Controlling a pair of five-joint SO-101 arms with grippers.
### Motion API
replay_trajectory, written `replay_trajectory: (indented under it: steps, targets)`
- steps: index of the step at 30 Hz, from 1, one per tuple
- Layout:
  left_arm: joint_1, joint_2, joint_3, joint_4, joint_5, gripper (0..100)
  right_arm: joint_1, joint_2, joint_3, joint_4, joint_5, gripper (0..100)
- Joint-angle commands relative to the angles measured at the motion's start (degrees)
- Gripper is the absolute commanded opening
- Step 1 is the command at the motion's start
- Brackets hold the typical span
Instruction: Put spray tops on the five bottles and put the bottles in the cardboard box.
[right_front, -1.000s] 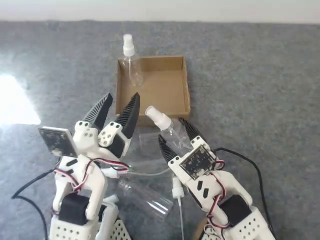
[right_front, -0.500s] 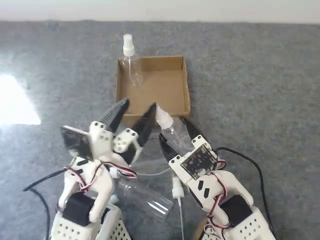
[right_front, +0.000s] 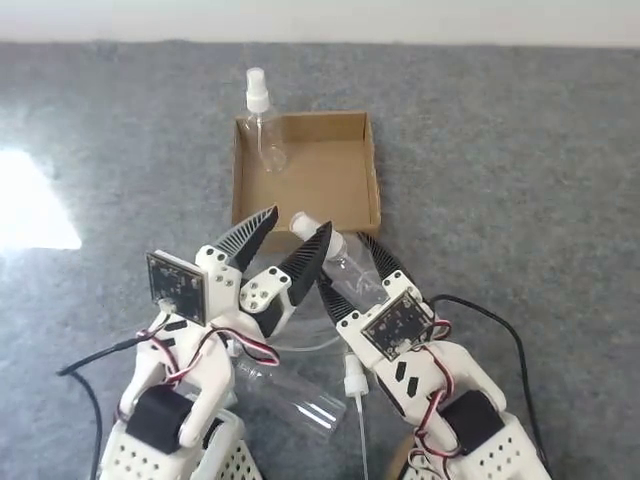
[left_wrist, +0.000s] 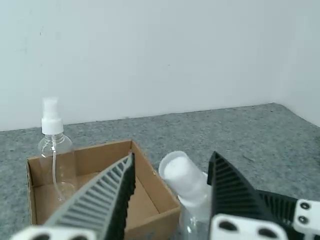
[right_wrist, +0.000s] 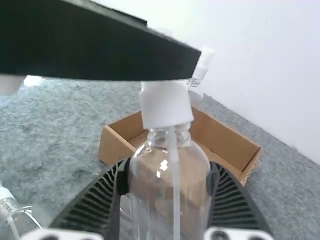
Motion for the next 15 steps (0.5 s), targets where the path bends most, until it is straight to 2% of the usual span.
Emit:
replay_trajectory:
  steps: [1,4,10,15]
  targets:
    - [-0.4,-0.3,-6.9,3.8,-0.1,22,0.7,-1.4,0.6,-3.8,-0.7,11.1]
    - [-3.4,-0.3,-9.1,4.9,0.5,22,0.7,-1.4,1.1,-4.4,-0.7,11.1]
    - [-14.3,-0.3,-9.7,4.4,6.2,22,0.7,-1.4,1.1,-4.4,-0.7,11.1]
    - [-16.4,-0.3,-8.5,4.2,8.5,22,0.7,-1.5,0.2,-4.4,-0.9,11.1]
